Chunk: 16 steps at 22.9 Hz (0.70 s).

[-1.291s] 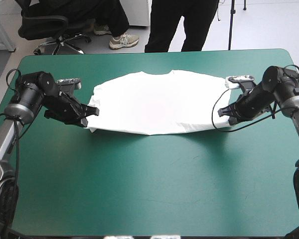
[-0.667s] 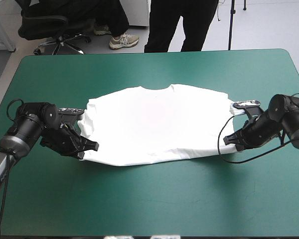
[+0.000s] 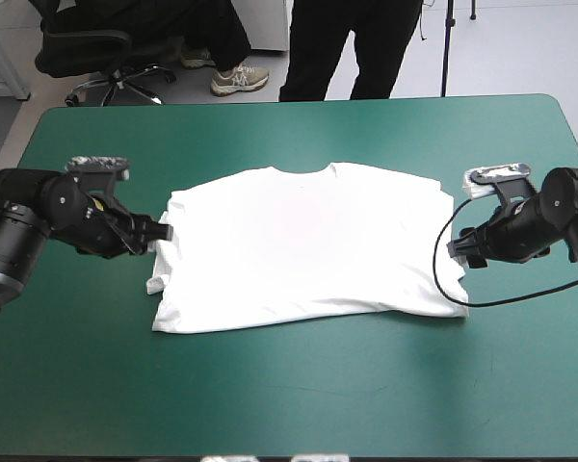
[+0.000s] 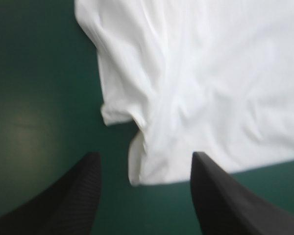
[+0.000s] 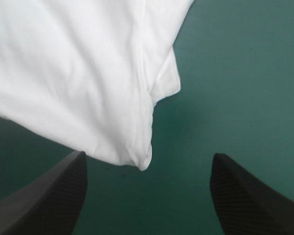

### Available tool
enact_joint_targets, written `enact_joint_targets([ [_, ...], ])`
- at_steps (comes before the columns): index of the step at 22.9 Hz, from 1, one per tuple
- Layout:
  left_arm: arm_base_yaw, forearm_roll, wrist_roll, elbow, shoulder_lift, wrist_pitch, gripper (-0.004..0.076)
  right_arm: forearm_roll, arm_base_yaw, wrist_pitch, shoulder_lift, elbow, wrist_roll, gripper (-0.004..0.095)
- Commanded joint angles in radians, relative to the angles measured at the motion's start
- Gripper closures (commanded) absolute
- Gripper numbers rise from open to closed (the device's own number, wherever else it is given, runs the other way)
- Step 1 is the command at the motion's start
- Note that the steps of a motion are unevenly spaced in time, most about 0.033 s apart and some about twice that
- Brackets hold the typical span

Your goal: Fold the cloth

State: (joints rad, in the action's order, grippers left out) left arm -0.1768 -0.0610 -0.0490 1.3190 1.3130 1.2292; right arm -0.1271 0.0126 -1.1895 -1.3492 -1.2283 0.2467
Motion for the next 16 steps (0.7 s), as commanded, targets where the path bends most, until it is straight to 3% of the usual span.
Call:
enact_joint_targets([
  [1,-0.004,0.159,-0.072,0.160,-0.025,0.038,0.0307,-0.004,0.001,0.003,0.041,-0.111,-0.009,0.0237],
  [3,0.000,0.235,-0.092,0.176,0.016,0.017,0.0307,-0.008,0.001,0.004,0.041,-0.130,-0.009,0.0237],
  [16,0.083,0.109,-0.077,0.176,0.391,-0.132,0.0309,-0.011,0.001,-0.015,0.041,-0.130,-0.005,0.0237],
])
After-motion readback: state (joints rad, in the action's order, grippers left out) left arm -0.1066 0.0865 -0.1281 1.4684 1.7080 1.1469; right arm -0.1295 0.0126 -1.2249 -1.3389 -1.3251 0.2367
